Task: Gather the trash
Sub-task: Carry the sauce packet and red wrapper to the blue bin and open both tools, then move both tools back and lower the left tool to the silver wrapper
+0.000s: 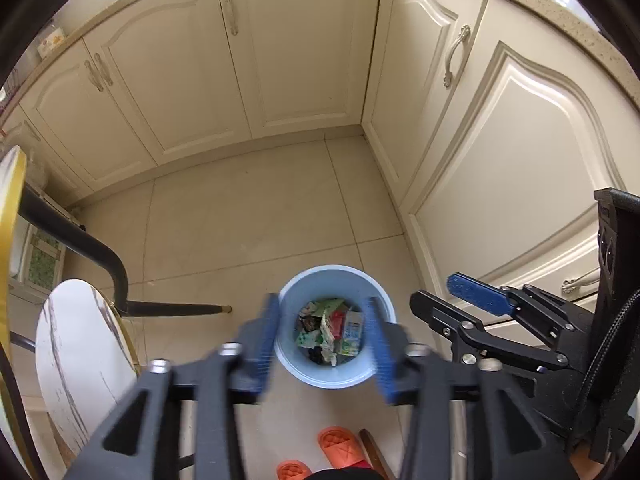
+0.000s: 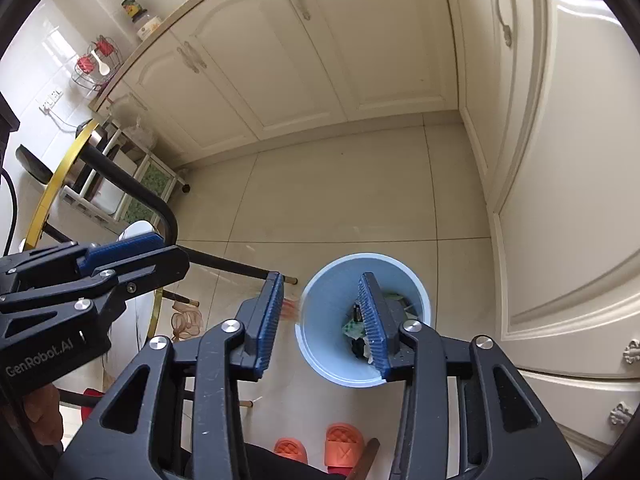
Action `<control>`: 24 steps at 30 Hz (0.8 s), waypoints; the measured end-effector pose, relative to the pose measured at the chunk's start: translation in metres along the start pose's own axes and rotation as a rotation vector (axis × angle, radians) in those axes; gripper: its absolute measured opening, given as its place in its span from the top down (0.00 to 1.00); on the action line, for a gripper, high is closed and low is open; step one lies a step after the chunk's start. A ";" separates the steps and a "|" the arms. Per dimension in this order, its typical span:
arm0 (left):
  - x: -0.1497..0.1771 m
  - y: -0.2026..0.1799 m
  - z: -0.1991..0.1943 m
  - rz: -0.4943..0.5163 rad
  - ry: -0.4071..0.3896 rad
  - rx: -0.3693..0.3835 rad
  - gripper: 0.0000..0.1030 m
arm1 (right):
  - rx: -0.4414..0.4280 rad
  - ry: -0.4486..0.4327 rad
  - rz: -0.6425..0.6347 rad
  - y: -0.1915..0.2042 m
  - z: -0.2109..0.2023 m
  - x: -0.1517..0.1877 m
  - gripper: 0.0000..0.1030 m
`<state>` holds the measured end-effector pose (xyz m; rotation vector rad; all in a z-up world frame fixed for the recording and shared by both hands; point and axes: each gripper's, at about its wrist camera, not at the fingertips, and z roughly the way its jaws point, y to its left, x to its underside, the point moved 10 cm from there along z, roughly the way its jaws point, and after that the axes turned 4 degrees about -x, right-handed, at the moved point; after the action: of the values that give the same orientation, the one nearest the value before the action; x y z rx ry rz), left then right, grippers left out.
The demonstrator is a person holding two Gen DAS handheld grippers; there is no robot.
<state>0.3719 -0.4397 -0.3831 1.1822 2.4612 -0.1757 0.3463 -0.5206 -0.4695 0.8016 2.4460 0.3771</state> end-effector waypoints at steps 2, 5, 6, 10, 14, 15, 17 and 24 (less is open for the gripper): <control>-0.001 -0.004 -0.010 0.008 -0.034 -0.009 0.50 | -0.001 -0.004 -0.002 0.000 -0.001 0.001 0.60; 0.005 0.001 -0.045 0.008 -0.105 -0.032 0.49 | -0.009 -0.009 -0.009 0.008 -0.003 0.002 0.59; 0.008 0.008 -0.059 0.004 -0.134 -0.059 0.46 | -0.008 -0.010 -0.015 0.010 -0.005 0.004 0.58; 0.020 0.053 -0.117 -0.068 -0.246 -0.205 0.28 | -0.004 -0.023 -0.025 0.018 -0.013 0.010 0.50; 0.047 0.128 -0.160 -0.219 -0.281 -0.346 0.24 | 0.018 -0.055 -0.029 0.023 -0.024 0.016 0.43; 0.056 0.147 -0.166 -0.265 -0.274 -0.378 0.24 | 0.024 -0.066 -0.032 0.027 -0.028 0.016 0.42; 0.077 0.183 -0.173 -0.346 -0.251 -0.432 0.24 | 0.024 -0.083 -0.048 0.038 -0.036 0.016 0.41; 0.112 0.250 -0.161 -0.535 -0.206 -0.399 0.24 | -0.061 -0.175 -0.194 0.130 -0.073 -0.004 0.32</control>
<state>0.4532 -0.1548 -0.2673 0.3142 2.4175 0.0460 0.3681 -0.4276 -0.3546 0.5415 2.3111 0.2938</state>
